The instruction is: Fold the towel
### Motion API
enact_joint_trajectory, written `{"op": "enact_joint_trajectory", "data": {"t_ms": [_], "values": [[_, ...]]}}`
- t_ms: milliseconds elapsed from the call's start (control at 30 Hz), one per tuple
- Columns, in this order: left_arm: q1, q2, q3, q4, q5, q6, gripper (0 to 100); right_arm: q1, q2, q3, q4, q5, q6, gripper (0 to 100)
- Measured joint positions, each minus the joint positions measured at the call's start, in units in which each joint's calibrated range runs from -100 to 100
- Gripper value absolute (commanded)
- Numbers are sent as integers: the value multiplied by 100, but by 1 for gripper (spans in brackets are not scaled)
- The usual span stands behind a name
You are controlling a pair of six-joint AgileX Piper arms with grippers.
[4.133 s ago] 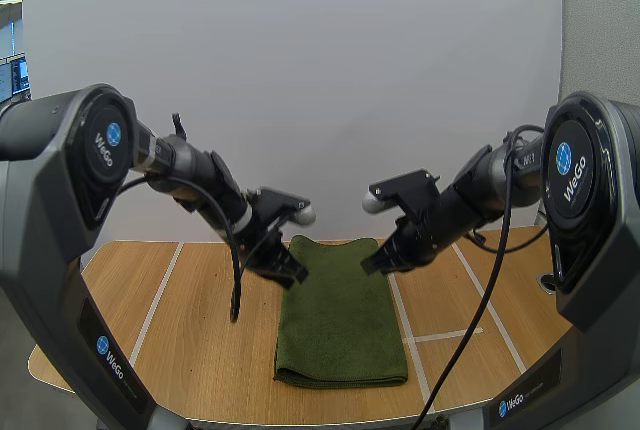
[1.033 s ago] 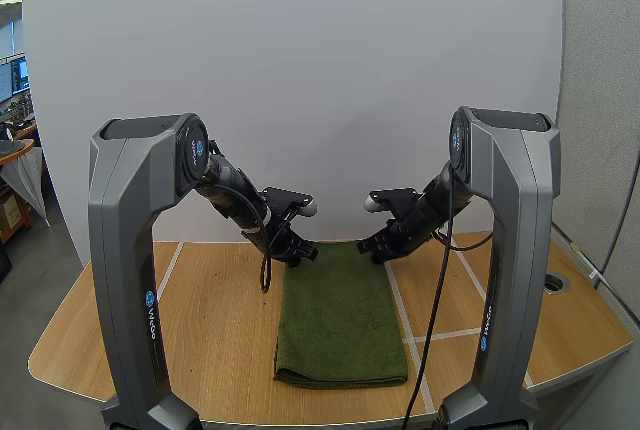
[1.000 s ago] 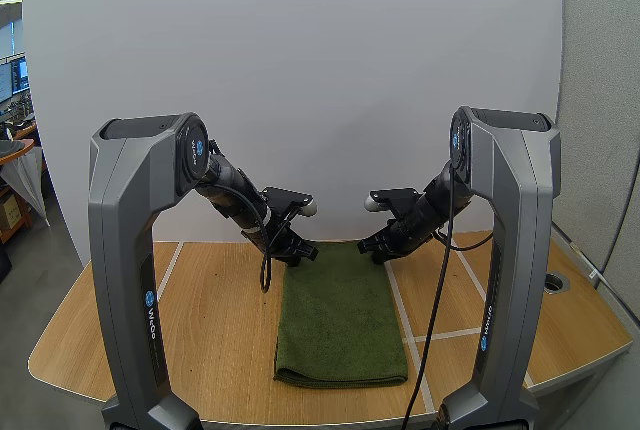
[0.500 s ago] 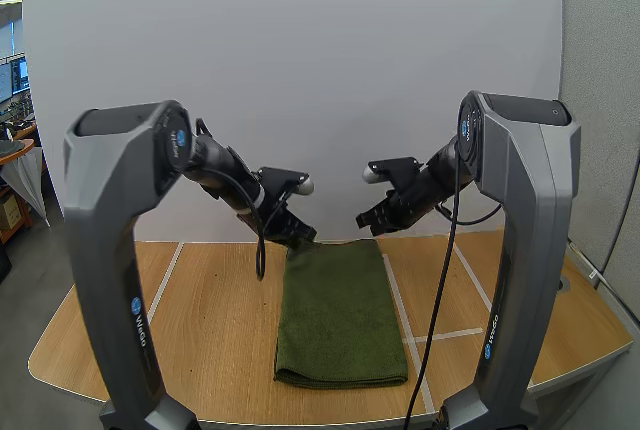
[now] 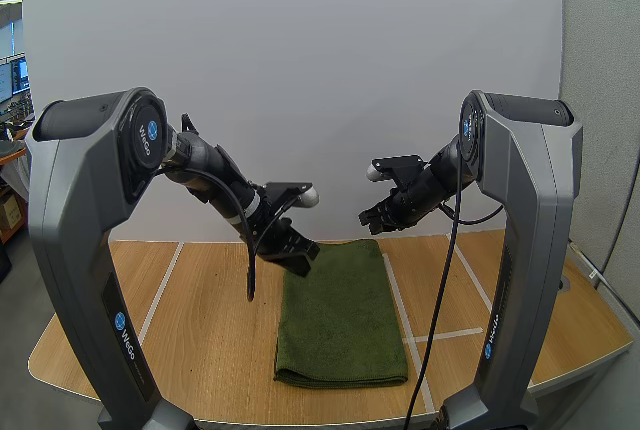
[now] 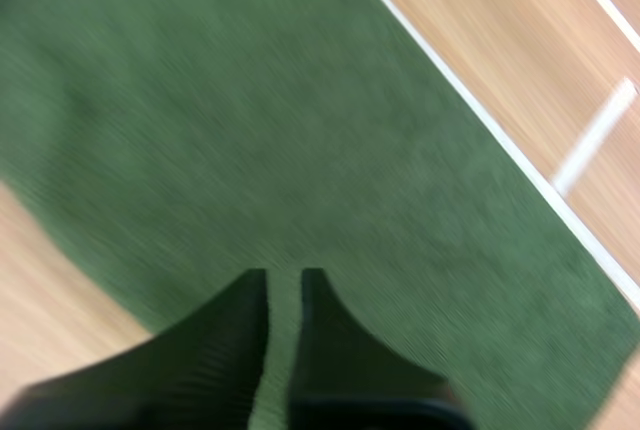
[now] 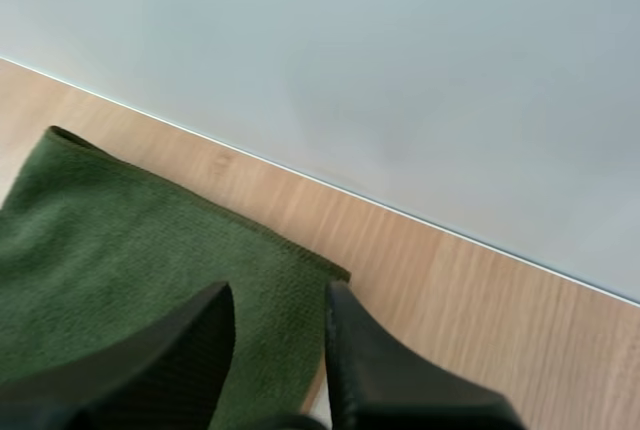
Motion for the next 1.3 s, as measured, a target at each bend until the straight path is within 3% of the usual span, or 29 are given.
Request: {"op": "enact_joint_trajectory", "data": {"t_ms": [33, 300, 433, 633, 1067, 1133, 1200, 1267, 1300], "values": [[0, -12, 54, 0, 154, 0, 62, 0, 0, 0, 0, -84, 0, 57], [0, -113, 786, -14, 1012, 10, 62, 0, 366, -288, 0, -273, 9, 60], [0, -158, 980, -14, 1046, 10, 62, 13, 777, -547, 24, -226, 9, 66], [0, -1605, 1327, 132, 1114, -21, 62, 27, 1218, -962, 150, 15, 9, 66], [0, -2170, 1354, 141, 1548, -223, 62, 27, 1470, -994, 175, 15, 9, 64], [0, -2170, 1354, 141, 1548, -231, 62, 27, 1518, -1022, 175, 15, 9, 57], [0, -2170, 1354, 141, 1564, -231, 62, 27, 1533, -1025, 175, 15, 9, 42], [0, -2170, 1354, 144, 1564, -231, 62, 27, 1547, -1025, 175, 15, 9, 10], [0, -2170, 1354, 144, 1564, -240, 62, 27, 1546, -1025, 175, 15, 9, 0]]}}
